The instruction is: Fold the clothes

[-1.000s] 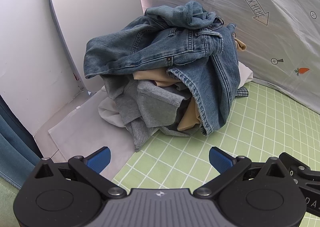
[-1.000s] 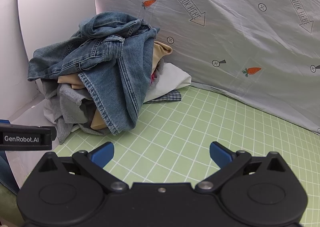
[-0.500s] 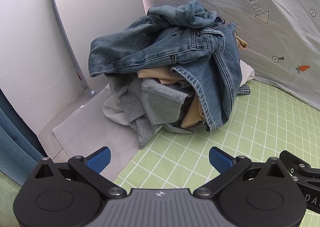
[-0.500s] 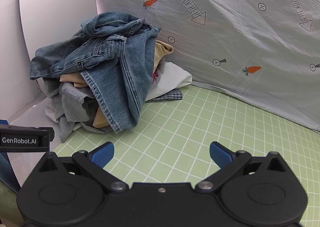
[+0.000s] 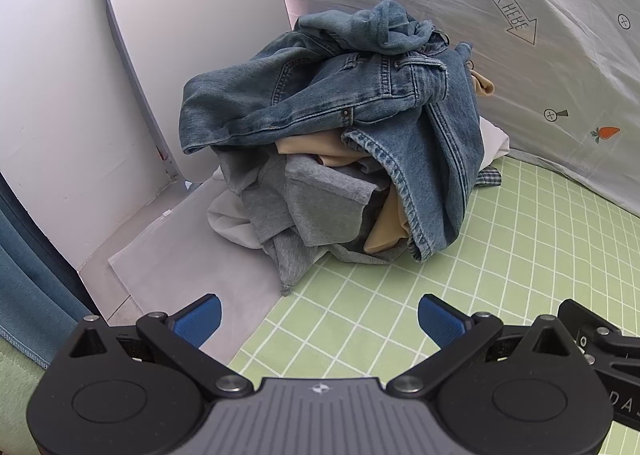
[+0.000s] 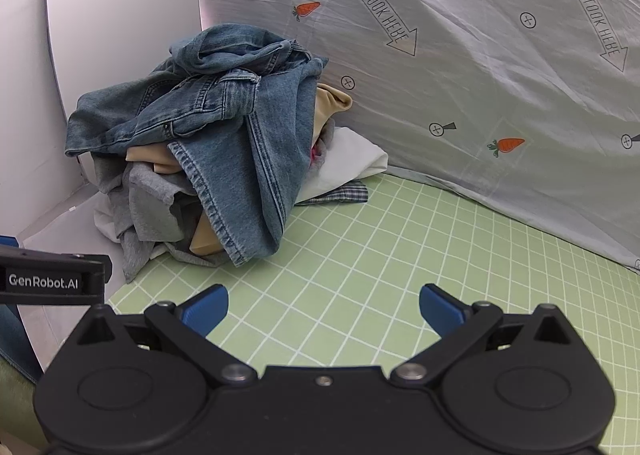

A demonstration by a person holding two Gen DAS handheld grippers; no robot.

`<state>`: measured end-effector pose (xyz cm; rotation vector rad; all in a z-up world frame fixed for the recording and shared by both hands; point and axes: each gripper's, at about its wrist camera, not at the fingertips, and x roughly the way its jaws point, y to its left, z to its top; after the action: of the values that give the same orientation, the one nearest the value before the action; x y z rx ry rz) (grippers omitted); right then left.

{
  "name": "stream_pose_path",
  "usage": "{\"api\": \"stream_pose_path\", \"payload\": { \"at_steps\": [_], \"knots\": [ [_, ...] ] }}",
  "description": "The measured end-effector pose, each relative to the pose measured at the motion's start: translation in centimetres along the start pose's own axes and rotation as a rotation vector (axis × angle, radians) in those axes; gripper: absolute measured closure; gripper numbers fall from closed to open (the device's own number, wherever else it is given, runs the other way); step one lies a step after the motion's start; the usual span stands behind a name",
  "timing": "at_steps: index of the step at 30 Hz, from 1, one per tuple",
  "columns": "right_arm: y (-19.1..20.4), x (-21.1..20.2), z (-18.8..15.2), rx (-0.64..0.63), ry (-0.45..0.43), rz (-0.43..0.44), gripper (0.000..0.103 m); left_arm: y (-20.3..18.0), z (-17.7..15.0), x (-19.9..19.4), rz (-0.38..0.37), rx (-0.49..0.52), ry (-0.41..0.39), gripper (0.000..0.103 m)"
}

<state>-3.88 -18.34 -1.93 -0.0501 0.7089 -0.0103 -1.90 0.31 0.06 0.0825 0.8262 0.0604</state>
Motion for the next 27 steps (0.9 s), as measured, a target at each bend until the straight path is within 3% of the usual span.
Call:
{"api": "stream_pose_path", "payload": {
  "at_steps": [27],
  "knots": [
    [-0.29, -0.04, -0.29, 0.008, 0.007, -0.001, 0.000, 0.02, -0.33, 0.34, 0.003, 0.003, 0.027, 0.000]
  ]
}}
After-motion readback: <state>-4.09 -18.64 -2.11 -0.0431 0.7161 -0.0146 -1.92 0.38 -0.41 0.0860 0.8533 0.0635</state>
